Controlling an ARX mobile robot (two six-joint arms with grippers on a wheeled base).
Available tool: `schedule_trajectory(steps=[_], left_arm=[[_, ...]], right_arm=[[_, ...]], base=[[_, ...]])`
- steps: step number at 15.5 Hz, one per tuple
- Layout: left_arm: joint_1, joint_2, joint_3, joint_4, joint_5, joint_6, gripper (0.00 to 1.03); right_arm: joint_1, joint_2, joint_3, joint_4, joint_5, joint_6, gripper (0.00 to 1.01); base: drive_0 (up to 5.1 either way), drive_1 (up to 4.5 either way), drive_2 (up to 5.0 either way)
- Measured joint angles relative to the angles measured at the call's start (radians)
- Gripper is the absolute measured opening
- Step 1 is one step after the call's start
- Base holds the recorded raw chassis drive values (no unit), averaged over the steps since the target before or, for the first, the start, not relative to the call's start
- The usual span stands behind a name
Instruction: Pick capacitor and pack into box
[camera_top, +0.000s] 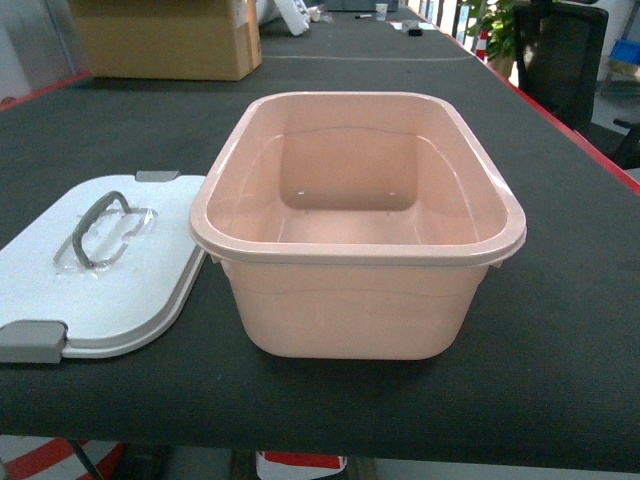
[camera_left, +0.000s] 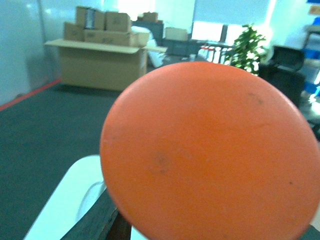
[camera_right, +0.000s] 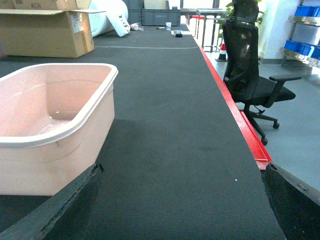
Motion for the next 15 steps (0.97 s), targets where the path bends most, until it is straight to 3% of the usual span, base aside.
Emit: schedule_trajectory(steps=[1, 4, 5, 9, 10, 11, 13, 15], left_arm=[[-0.076, 0.321, 0.239, 0.111, 0.008, 0.002, 0.44], [-0.130, 0.709, 0.597, 0.027, 0.028, 0.008, 0.44], [-0.137, 0.799, 0.682, -0.007, 0.047, 0.010, 0.49], [-0.143, 0.849, 0.718, -0.005, 0.052, 0.024, 0.95], [-0.140, 0.846, 0.718, -0.003, 0.050, 0.026, 0.99], [-0.140, 0.846, 0.718, -0.005, 0.050, 0.026, 0.97], [-0.116, 0.838, 0.676, 0.139, 0.047, 0.034, 0.98], [0.009, 0.755, 0.585, 0.158, 0.085, 0.049, 0.98]], right_arm=[[0.000, 0.000, 0.000, 0.000, 0.000, 0.000, 0.98], [0.000, 0.000, 0.000, 0.000, 0.000, 0.000, 0.98], [0.000, 0.000, 0.000, 0.000, 0.000, 0.000, 0.98], [0.000, 0.000, 0.000, 0.000, 0.000, 0.000, 0.98], [0.000, 0.000, 0.000, 0.000, 0.000, 0.000, 0.98], [0.000, 0.000, 0.000, 0.000, 0.000, 0.000, 0.98], [0.000, 0.000, 0.000, 0.000, 0.000, 0.000, 0.98], [0.000, 0.000, 0.000, 0.000, 0.000, 0.000, 0.98]], base=[[0.0, 0.00, 0.0], [0.0, 0.00, 0.0], [0.0, 0.00, 0.0], [0.0, 0.00, 0.0], [0.0, 0.00, 0.0], [0.0, 0.00, 0.0], [0.0, 0.00, 0.0], [0.0, 0.00, 0.0]])
